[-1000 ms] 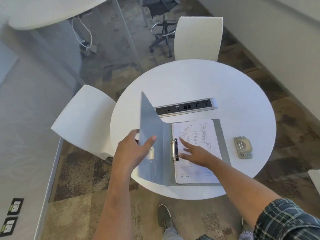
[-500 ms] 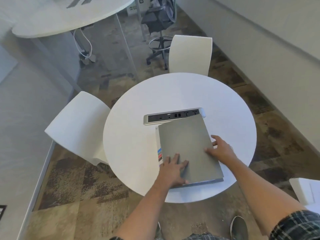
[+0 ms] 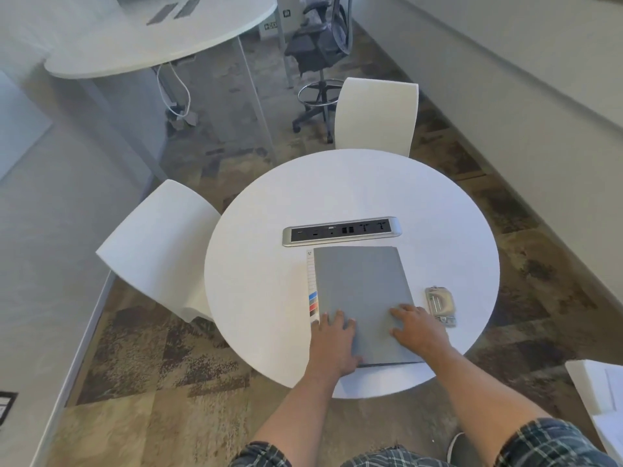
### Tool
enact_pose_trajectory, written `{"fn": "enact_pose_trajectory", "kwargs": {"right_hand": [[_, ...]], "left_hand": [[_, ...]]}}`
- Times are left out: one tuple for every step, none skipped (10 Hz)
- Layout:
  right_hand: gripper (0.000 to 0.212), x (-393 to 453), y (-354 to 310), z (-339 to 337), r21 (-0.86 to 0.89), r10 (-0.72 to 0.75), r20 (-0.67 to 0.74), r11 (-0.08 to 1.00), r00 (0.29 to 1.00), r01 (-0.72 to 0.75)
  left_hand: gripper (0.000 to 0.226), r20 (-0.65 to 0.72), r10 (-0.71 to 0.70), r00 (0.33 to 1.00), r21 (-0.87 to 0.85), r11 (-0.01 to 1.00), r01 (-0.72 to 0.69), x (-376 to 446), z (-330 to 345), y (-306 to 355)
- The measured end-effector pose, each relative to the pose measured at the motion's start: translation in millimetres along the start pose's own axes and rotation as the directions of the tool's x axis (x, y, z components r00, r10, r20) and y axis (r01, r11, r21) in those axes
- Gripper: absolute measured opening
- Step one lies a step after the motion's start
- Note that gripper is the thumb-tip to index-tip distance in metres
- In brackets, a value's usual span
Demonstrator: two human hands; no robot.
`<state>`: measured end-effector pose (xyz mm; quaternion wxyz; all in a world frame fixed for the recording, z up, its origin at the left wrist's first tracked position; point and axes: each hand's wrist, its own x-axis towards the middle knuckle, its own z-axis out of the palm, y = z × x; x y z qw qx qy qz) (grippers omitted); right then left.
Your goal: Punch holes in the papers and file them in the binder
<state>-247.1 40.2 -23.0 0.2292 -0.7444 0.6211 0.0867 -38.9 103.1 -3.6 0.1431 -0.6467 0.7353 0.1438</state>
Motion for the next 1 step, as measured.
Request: {"fn": "enact_pose_trajectory", "kwargs": {"right_hand": [[0.062,0.4,-8.4,-22.6,-0.068,-0.068,-0.280,0.996,0.958,0.051]], "left_hand": [[0.090,-0.259,0.006,0.966,-0.033,0.999,-0.015,13.1,-25.1,-13.4]]}}
